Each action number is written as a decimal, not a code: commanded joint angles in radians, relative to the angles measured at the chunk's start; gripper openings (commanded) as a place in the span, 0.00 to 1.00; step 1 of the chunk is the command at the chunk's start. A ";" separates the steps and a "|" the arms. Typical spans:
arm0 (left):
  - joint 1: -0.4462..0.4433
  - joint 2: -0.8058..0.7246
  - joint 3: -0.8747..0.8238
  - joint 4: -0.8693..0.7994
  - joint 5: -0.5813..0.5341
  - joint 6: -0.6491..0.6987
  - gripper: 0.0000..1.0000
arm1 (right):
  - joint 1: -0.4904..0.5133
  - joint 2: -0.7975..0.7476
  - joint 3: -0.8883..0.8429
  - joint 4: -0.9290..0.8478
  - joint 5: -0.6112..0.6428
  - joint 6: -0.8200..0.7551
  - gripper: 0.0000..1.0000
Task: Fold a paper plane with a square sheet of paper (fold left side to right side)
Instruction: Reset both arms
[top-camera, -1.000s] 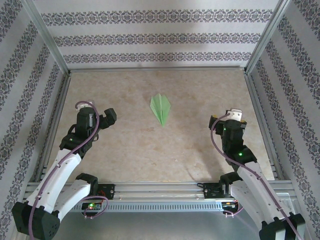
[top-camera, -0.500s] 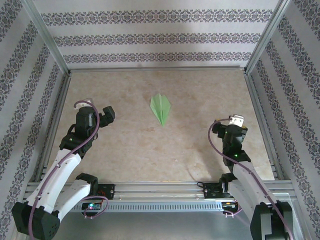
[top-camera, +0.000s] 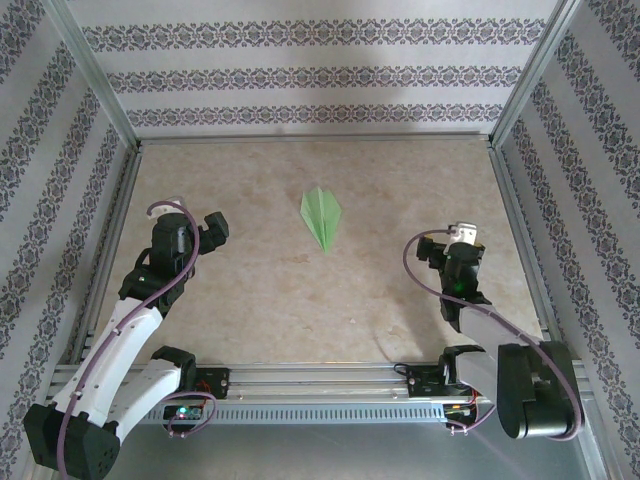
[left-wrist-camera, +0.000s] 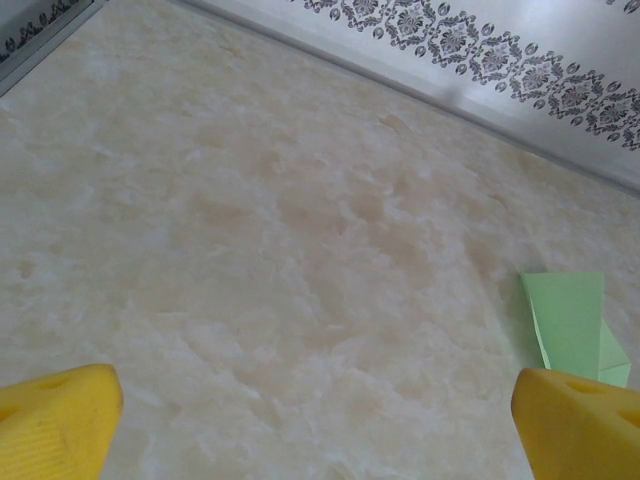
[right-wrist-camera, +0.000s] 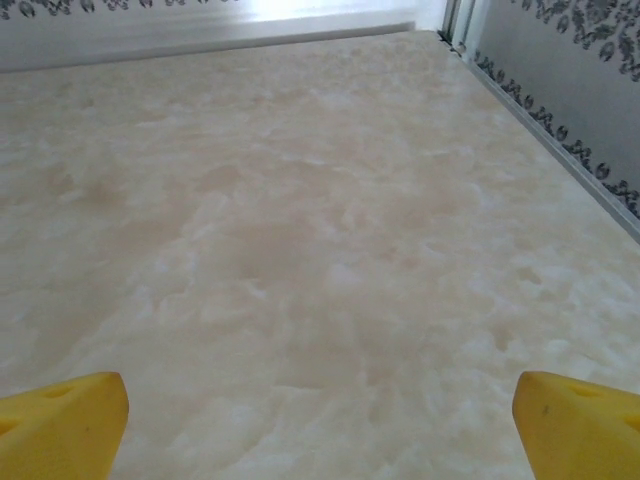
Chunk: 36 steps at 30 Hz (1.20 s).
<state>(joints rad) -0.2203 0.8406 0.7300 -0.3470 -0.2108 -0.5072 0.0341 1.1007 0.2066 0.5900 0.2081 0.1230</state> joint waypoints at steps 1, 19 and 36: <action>0.018 -0.006 0.012 0.036 -0.022 0.036 1.00 | -0.014 0.062 0.013 0.189 -0.044 -0.039 0.98; 0.024 0.001 0.032 0.003 -0.050 0.081 1.00 | -0.023 0.432 0.078 0.513 -0.151 -0.072 0.98; 0.030 0.048 -0.053 0.231 -0.167 0.263 1.00 | -0.033 0.427 0.131 0.396 -0.141 -0.057 0.98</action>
<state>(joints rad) -0.2073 0.8822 0.7078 -0.2272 -0.3199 -0.3305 0.0021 1.5280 0.3271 0.9794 0.0765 0.0559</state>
